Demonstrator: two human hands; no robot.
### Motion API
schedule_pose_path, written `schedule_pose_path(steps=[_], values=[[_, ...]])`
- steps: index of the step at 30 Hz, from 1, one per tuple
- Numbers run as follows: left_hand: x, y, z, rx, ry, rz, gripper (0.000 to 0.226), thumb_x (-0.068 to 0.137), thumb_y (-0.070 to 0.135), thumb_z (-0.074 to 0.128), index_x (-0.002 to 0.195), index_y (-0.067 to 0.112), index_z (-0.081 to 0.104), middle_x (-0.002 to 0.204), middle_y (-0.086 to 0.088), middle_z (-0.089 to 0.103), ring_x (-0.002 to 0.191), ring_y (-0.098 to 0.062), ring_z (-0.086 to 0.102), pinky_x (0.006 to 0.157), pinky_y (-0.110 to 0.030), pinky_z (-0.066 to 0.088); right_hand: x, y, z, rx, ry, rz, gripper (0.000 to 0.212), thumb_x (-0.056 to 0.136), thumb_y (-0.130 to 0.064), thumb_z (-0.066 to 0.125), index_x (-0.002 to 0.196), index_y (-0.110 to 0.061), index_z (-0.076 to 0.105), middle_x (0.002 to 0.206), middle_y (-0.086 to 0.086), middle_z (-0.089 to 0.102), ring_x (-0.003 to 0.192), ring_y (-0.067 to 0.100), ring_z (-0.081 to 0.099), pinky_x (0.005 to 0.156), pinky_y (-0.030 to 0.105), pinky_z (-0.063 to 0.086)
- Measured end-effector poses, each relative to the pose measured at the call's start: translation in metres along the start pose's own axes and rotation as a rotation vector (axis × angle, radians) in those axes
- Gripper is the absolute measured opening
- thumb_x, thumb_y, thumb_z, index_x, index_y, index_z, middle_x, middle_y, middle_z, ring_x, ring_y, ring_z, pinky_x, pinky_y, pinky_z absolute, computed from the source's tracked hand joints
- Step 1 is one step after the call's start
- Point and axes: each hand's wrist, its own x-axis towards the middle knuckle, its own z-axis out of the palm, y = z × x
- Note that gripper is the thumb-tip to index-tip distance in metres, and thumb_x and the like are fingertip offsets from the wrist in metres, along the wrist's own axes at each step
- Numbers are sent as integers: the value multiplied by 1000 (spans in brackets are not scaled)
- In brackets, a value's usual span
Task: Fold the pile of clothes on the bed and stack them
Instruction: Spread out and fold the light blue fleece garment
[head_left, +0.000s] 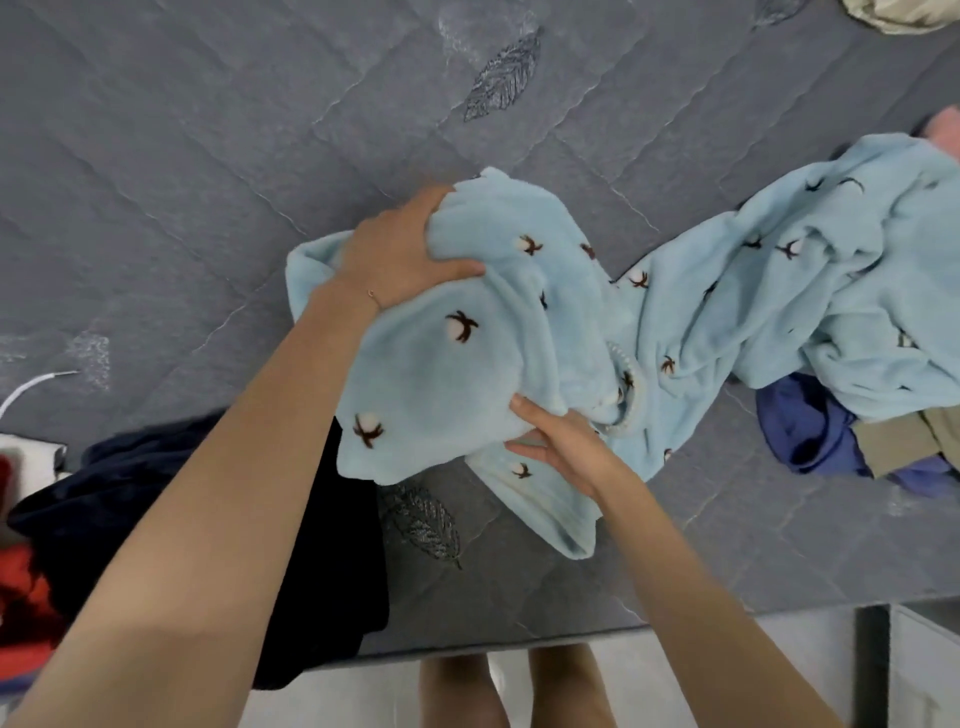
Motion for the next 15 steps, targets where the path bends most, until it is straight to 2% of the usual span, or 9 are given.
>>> schedule_pose_path(steps=[2, 4, 5, 7, 9, 10, 12, 13, 15], values=[[-6, -6, 6, 140, 97, -47, 86, 77, 68, 64, 147, 29, 33, 141, -3, 51, 128, -31, 48, 106, -43, 35, -10, -19, -7, -287, -50, 103, 60, 82, -56, 66, 124, -14, 62, 104, 8, 75, 95, 20, 72, 87, 33, 58], [-23, -18, 11, 189, 249, -110, 87, 81, 72, 55, 150, 25, 30, 147, -7, 46, 133, -33, 42, 112, -47, 26, -22, -43, -13, -479, -27, 95, 58, 85, -62, 58, 106, -8, 69, 88, 11, 76, 78, 22, 74, 74, 29, 60], [-34, -25, 14, 181, 319, -153, 89, 82, 73, 53, 151, 24, 28, 151, -8, 40, 138, -32, 36, 115, -48, 22, -28, -55, -15, -498, 54, 17, 57, 84, -60, 60, 94, -5, 71, 80, 11, 75, 70, 22, 72, 69, 28, 59], [-62, -33, 21, 66, 408, -272, 96, 80, 74, 55, 154, 24, 20, 159, -10, 26, 146, -29, 22, 119, -49, 15, -33, -75, -20, -398, 298, -269, 47, 83, -51, 70, 80, -4, 70, 72, 11, 72, 64, 18, 64, 65, 27, 53], [-85, -46, 35, -106, 410, -427, 106, 77, 71, 63, 156, 24, 9, 163, -11, 11, 150, -26, 10, 121, -48, 11, -26, -91, -21, -356, 496, -552, 34, 80, -45, 77, 94, -15, 67, 89, 0, 68, 82, 9, 60, 76, 22, 47], [-93, -52, 42, -225, 382, -501, 114, 73, 71, 67, 156, 23, 4, 163, -9, 10, 150, -25, 10, 121, -47, 13, -16, -98, -21, -445, 522, -603, 45, 78, -47, 78, 111, -21, 62, 108, -6, 63, 100, 5, 56, 88, 20, 42], [-103, -64, 56, -607, 377, -575, 132, 60, 73, 77, 155, 20, 2, 158, -3, 25, 144, -20, 29, 119, -46, 26, 17, -101, -25, -619, 427, -538, 89, 73, -56, 79, 145, -27, 37, 148, -5, 38, 136, 8, 33, 112, 26, 27], [-106, -66, 60, -775, 381, -599, 132, 58, 70, 80, 154, 18, 5, 153, 0, 36, 138, -16, 40, 115, -45, 35, 34, -100, -26, -647, 374, -468, 105, 71, -59, 79, 153, -27, 22, 158, -3, 23, 145, 12, 21, 118, 32, 21], [-108, -67, 66, -940, 352, -577, 111, 67, 58, 82, 150, 17, 22, 142, 3, 52, 125, -11, 55, 107, -42, 46, 60, -94, -28, -653, 308, -365, 122, 66, -65, 78, 157, -27, 5, 164, -3, 8, 150, 16, 11, 122, 43, 16]])
